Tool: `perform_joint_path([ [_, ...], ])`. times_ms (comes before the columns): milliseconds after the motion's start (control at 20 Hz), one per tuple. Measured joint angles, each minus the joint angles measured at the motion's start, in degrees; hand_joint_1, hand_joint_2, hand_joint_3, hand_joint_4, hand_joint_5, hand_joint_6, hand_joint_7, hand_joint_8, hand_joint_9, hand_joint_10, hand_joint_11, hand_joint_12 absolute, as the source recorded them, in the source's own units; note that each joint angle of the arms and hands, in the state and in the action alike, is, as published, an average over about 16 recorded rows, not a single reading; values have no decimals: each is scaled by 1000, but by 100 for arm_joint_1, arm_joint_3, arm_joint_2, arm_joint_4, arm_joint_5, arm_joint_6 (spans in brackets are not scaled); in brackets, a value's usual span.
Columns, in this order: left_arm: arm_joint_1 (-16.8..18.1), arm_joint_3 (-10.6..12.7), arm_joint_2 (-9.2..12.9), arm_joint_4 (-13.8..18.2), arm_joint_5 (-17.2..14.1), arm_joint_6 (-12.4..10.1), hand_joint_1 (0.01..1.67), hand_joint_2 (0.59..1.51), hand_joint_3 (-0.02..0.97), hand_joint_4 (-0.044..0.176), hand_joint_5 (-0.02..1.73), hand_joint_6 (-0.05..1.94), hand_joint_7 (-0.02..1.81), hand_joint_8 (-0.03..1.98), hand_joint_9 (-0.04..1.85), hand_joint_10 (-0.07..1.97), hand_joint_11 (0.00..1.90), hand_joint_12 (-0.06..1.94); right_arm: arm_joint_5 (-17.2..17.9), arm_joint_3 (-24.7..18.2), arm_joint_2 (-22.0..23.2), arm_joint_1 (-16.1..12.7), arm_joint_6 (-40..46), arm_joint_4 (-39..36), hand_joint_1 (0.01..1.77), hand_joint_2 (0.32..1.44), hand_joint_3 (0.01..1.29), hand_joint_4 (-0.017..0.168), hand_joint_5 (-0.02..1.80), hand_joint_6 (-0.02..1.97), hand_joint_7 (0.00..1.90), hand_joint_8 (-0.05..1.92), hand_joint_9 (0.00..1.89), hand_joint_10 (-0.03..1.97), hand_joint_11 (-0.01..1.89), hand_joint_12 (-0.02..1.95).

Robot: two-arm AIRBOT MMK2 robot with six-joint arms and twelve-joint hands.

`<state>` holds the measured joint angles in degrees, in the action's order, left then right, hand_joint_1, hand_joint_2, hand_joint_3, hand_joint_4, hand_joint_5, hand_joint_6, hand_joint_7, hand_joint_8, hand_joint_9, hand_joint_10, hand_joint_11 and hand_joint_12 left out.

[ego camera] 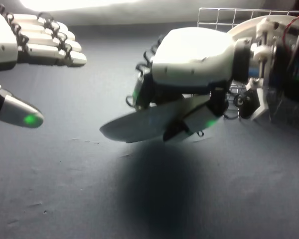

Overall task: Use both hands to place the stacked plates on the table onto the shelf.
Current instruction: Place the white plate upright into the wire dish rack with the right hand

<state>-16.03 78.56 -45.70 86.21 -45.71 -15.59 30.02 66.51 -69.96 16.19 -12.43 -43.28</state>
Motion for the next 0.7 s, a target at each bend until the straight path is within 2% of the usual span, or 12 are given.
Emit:
perform_joint_path([
  [350,71,44,15,13,11,36,13,1084,1,2,135,10,113,12,90,-58,17,130,-39,-166,166,-188,-7,597,1181,853,9,-9,1153,602,1372,1706,1636,1914,1684,1915],
  [700,60,143,-23,176,156,216,13,1083,1,4,133,10,110,12,90,-59,18,117,-145,-322,297,-387,-10,1246,1180,853,9,-9,1159,591,1381,1756,1652,1914,1712,1916],
])
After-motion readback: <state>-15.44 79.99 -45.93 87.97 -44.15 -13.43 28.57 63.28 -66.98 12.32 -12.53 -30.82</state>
